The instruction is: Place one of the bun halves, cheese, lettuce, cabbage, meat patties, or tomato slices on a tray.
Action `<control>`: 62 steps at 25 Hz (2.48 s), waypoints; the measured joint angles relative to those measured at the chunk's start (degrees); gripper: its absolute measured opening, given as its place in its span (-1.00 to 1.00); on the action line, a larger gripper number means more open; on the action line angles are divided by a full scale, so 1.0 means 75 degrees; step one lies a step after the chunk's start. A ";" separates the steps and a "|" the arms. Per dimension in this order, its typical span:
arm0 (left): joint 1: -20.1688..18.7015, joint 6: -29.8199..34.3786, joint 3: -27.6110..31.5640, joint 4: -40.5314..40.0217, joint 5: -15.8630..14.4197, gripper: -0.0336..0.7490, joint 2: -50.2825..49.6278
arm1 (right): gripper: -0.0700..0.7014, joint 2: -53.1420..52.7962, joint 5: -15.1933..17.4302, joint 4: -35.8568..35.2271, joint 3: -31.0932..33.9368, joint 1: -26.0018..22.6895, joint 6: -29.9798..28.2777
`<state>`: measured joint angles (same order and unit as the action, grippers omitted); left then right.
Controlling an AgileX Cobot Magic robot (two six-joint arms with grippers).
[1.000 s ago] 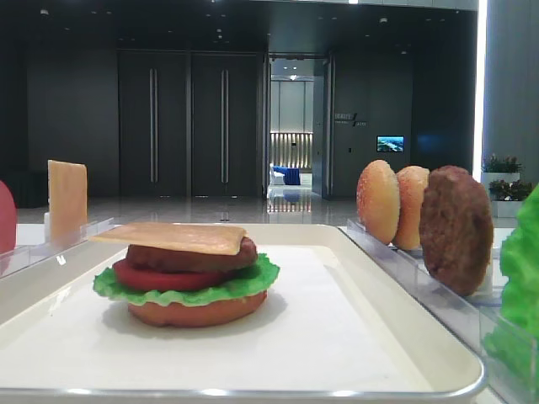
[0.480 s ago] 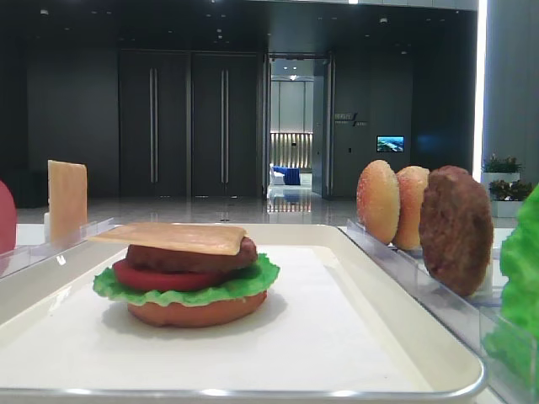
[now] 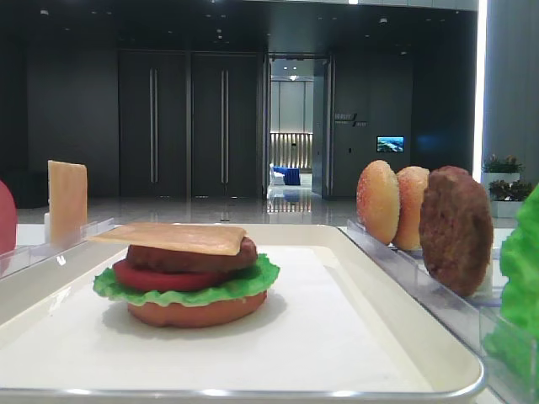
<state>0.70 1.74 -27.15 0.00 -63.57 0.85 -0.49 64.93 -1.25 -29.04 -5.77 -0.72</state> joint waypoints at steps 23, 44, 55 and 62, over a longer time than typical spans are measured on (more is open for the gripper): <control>0.0000 0.0050 0.0000 0.0059 0.0000 0.46 0.0000 | 0.52 0.0000 0.0000 0.0000 0.0000 0.0000 0.0000; 0.0000 0.0050 0.0000 0.0059 0.0000 0.26 0.0000 | 0.52 0.0000 0.0000 0.0000 0.0000 0.0000 0.0000; 0.0000 0.0050 0.0000 0.0059 0.0000 0.18 0.0000 | 0.52 0.0000 0.0000 0.0000 0.0000 0.0000 0.0000; 0.0000 0.0050 0.0000 0.0059 0.0000 0.08 0.0000 | 0.52 0.0000 0.0000 0.0000 0.0000 0.0000 0.0000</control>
<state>0.70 2.11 -27.15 0.45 -63.57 0.85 -0.49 64.93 -1.25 -29.04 -5.77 -0.72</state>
